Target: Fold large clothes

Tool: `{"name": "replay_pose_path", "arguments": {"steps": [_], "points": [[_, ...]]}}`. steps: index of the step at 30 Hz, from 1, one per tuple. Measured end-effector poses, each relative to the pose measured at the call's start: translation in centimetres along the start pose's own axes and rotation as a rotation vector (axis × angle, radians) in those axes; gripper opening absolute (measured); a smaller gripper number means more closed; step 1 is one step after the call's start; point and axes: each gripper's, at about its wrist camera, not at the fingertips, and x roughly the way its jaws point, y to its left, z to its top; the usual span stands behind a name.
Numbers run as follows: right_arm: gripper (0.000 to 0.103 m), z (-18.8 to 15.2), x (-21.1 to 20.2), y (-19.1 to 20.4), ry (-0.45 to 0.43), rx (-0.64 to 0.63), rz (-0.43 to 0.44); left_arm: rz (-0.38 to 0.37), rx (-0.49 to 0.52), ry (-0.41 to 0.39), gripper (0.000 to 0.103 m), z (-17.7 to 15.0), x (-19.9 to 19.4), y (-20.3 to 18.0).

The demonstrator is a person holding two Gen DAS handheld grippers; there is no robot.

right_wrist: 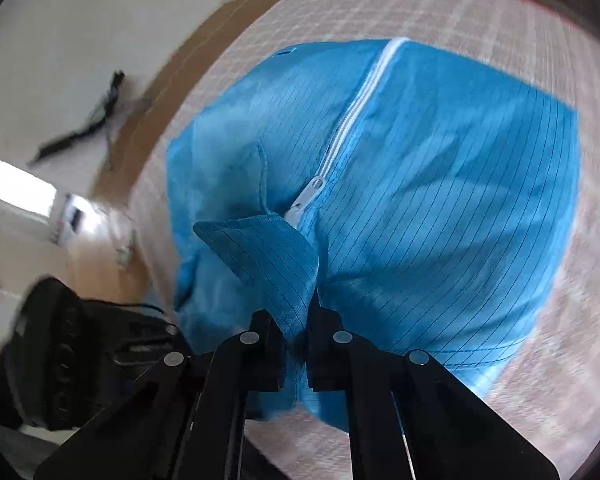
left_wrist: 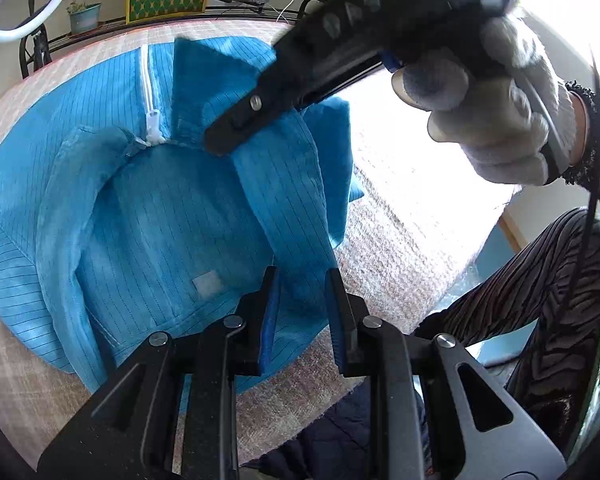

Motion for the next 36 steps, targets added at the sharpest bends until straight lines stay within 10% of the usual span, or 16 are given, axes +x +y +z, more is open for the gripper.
{"name": "replay_pose_path", "arguments": {"steps": [6, 15, 19, 24, 28, 36], "points": [[0.005, -1.7, 0.7, -7.1, -0.166, 0.296, 0.452, 0.014, 0.017, 0.016, 0.022, -0.3, 1.3, -0.4], [0.006, -0.6, 0.6, -10.2, -0.232, 0.376, 0.587, 0.042, 0.087, 0.005, 0.022, -1.1, 1.8, -1.7], [0.006, -0.5, 1.1, -10.6, -0.193, 0.363, 0.530, 0.067, 0.137, -0.006, 0.022, -2.3, 1.8, -3.2], [0.008, -0.3, -2.4, -6.5, -0.259, 0.159, 0.128, 0.009, 0.103, -0.004, 0.022, -2.3, -0.2, -3.7], [0.009, -1.8, -6.2, -2.0, -0.334, 0.011, -0.032, -0.040, 0.046, -0.076, 0.022, -1.4, -4.6, -2.2], [0.009, -5.0, -2.5, 3.3, -0.284, -0.152, -0.136, 0.179, -0.073, -0.117, 0.022, 0.5, -6.6, 6.3]]}}
